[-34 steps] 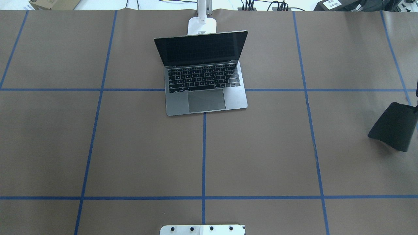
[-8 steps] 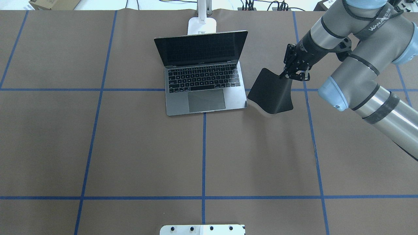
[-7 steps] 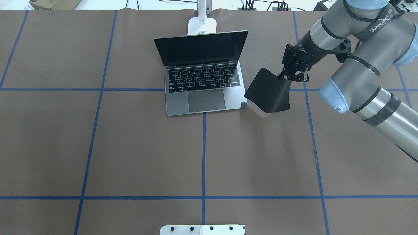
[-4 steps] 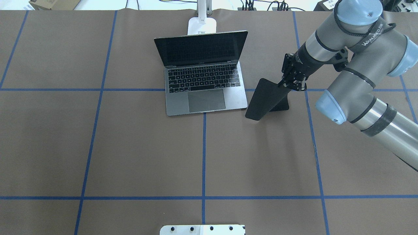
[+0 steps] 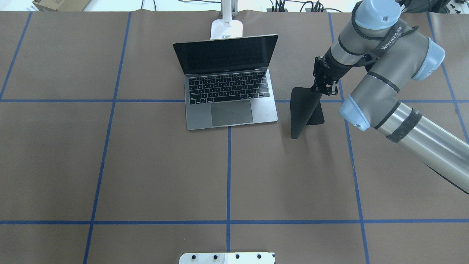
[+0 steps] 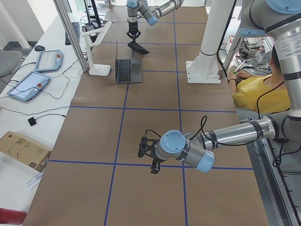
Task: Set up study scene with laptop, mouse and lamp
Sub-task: 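Lower the mouse pad flat beside the laptop with the right gripper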
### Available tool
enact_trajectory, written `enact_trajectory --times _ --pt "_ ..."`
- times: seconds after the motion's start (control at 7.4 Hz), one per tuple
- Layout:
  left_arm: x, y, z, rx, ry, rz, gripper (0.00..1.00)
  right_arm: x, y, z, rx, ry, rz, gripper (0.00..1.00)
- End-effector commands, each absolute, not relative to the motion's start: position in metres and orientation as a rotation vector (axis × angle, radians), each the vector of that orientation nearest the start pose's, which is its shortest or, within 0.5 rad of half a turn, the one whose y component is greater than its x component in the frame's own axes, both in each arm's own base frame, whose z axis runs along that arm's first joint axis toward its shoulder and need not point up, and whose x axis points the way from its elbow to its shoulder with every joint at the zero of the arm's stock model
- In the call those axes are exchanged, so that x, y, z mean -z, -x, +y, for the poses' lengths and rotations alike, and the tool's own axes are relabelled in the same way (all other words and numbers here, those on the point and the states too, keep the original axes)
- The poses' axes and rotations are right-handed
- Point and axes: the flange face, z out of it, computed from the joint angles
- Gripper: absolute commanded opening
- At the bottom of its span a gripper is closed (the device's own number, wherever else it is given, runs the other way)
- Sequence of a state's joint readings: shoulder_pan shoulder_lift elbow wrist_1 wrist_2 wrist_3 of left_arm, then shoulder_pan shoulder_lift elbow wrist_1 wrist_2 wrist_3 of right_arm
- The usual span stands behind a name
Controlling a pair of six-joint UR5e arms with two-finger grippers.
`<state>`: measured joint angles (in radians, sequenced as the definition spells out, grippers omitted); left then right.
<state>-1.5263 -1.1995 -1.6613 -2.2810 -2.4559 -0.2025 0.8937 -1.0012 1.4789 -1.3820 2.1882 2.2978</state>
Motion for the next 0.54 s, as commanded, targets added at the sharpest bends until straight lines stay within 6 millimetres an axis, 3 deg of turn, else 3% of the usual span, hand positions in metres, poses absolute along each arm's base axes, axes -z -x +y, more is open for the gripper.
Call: enact_trajectory --times 0.0,0.41 --pt "-0.683 0.041 -0.343 -0.045 -0.292 0.912 1.0 -0.337 0.396 -0.621 -1.317 0.54 -0.758 0.0" --pt "-0.683 0.041 -0.342 -0.044 -0.29 0.912 1.0 -0.326 0.412 -0.631 -1.315 0.52 -0.791 0.0"
